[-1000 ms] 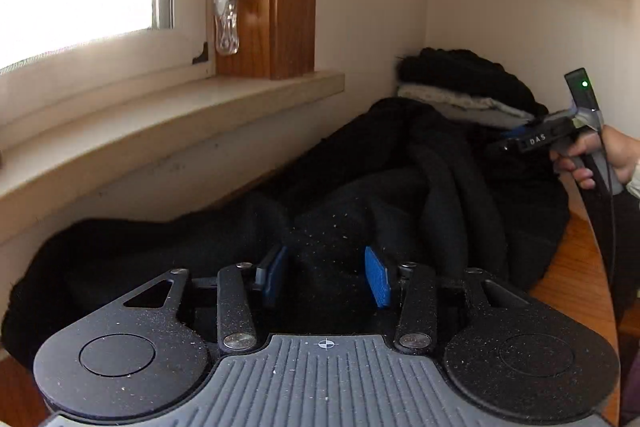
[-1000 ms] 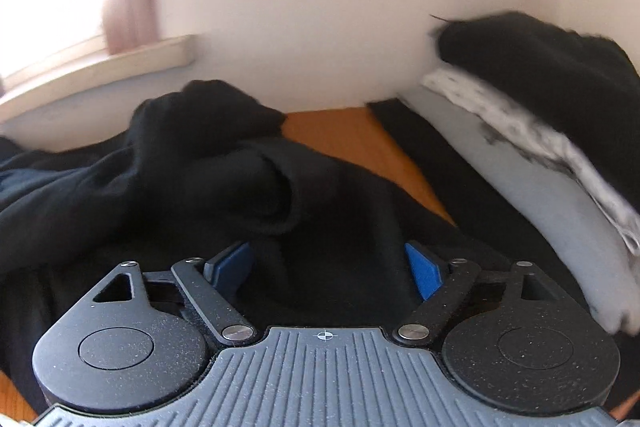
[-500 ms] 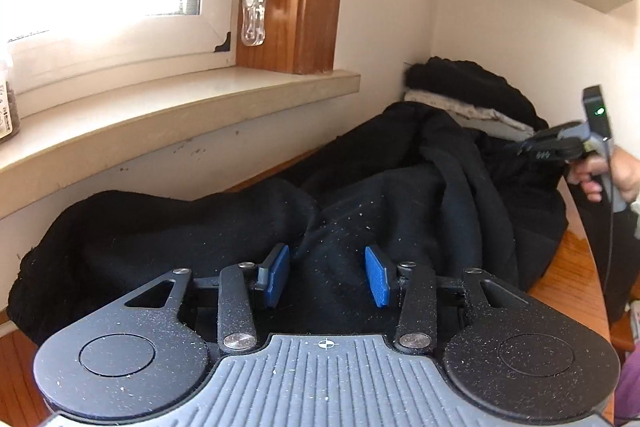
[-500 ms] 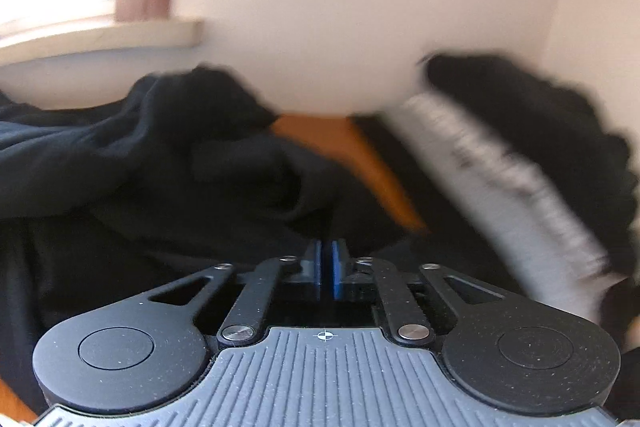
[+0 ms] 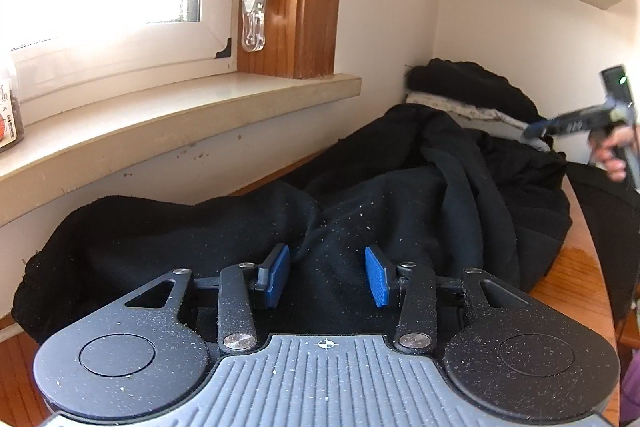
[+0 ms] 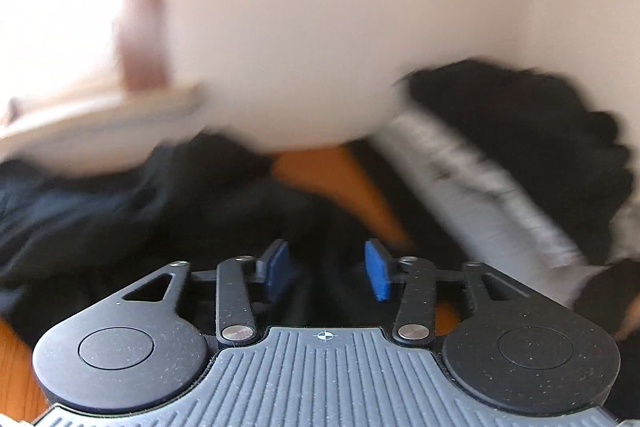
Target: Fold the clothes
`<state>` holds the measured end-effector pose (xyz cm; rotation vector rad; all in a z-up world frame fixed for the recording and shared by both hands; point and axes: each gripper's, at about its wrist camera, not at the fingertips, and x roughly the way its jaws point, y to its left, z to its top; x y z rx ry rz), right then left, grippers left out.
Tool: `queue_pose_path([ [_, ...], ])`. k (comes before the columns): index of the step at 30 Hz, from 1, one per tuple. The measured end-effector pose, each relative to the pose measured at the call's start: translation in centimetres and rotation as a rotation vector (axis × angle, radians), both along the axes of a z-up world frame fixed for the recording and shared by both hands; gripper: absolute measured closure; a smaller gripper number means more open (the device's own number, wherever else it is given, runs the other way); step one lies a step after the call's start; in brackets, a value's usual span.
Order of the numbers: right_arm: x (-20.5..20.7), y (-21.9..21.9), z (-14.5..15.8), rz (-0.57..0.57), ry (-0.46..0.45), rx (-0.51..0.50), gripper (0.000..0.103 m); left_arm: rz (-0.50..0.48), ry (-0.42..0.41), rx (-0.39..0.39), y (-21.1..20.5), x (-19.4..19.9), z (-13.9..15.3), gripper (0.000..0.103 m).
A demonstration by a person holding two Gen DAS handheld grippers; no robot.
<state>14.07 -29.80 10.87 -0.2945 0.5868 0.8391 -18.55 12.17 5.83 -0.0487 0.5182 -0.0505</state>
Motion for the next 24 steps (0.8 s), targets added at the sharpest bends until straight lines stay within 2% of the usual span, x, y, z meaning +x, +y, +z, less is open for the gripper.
queue_pose_path([
  [2, -0.4, 2.4, -1.6, 0.027, -0.016, -0.091, 0.055, -0.001, 0.000, 0.005, 0.0, 0.0, -0.1, 0.057],
  [4, -0.8, 4.4, -3.2, 0.031, -0.071, -0.206, 0.045, -0.002, 0.000, 0.010, -0.1, 0.0, -0.1, 0.057],
  [6, -0.7, 5.1, -3.7, 0.017, -0.096, -0.216, 0.042, -0.003, -0.001, 0.016, -0.2, 0.0, -0.1, 0.057],
  [7, -0.5, 4.9, -3.7, 0.003, -0.077, -0.205, 0.046, -0.004, -0.001, 0.017, -0.2, 0.0, -0.1, 0.057],
  [8, -0.4, 4.9, -3.7, -0.005, -0.077, -0.206, 0.057, -0.005, 0.000, 0.019, -0.2, 0.0, -0.1, 0.057],
  [9, -0.4, 4.9, -3.6, -0.013, -0.083, -0.210, 0.086, -0.005, 0.000, 0.018, -0.2, 0.0, -0.1, 0.057],
  [13, -1.4, 5.0, -3.3, -0.004, -0.176, -0.266, 0.099, -0.006, 0.000, 0.014, -0.1, 0.0, -0.1, 0.057],
  [24, -3.2, 2.2, 1.1, -0.077, -0.471, -0.344, 0.101, -0.002, -0.005, 0.011, 0.0, -0.3, -0.1, 0.057],
])
